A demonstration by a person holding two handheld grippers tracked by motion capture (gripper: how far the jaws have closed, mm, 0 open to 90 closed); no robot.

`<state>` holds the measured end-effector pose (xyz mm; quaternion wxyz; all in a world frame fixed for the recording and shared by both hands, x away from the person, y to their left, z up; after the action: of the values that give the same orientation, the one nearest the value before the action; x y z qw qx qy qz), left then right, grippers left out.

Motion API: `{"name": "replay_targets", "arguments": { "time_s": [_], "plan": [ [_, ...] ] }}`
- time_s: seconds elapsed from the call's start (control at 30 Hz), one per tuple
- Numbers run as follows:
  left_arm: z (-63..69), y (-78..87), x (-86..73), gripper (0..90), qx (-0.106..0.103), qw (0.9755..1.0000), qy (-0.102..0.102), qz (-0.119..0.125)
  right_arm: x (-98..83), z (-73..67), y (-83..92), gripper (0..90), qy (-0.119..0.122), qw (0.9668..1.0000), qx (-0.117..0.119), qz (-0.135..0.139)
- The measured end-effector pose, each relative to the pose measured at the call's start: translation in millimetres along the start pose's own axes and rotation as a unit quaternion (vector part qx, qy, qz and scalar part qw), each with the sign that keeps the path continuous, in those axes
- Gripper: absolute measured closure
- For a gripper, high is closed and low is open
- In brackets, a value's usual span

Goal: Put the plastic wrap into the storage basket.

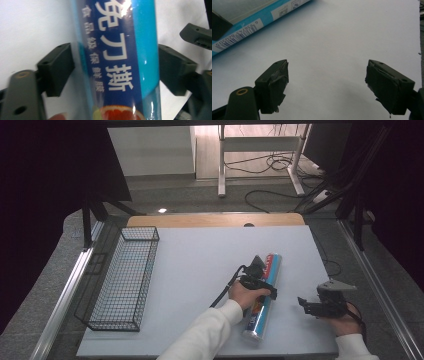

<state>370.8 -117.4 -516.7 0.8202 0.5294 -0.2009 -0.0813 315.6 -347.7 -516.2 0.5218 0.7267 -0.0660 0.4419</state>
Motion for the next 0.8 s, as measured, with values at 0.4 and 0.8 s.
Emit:
{"name": "replay_targets", "arguments": {
  "time_s": [0.4,0.8],
  "plan": [
    [-12.1,2.8,-0.7,30.1,-0.025,0.9996,0.011,0.007,-0.4,1.5,1.2,19.0,0.0,1.0,-0.006,0.002],
    [-32.7,27.5,-0.3,31.6,-0.05,0.9981,0.022,0.028,-0.3,2.9,2.5,19.0,-0.001,0.9999,-0.009,0.005]
  ]
}}
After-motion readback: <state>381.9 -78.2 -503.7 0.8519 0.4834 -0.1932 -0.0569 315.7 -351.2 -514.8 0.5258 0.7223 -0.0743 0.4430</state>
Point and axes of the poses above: each handheld gripper's, and its own axes: y roughly backward along the jaws, x roughly out of its top, z roughly to its right, the point moved 2 cm from there along -y, roughly forward along the jaws, and after that the axes turned 11 degrees about x, right-handed, at the moved point
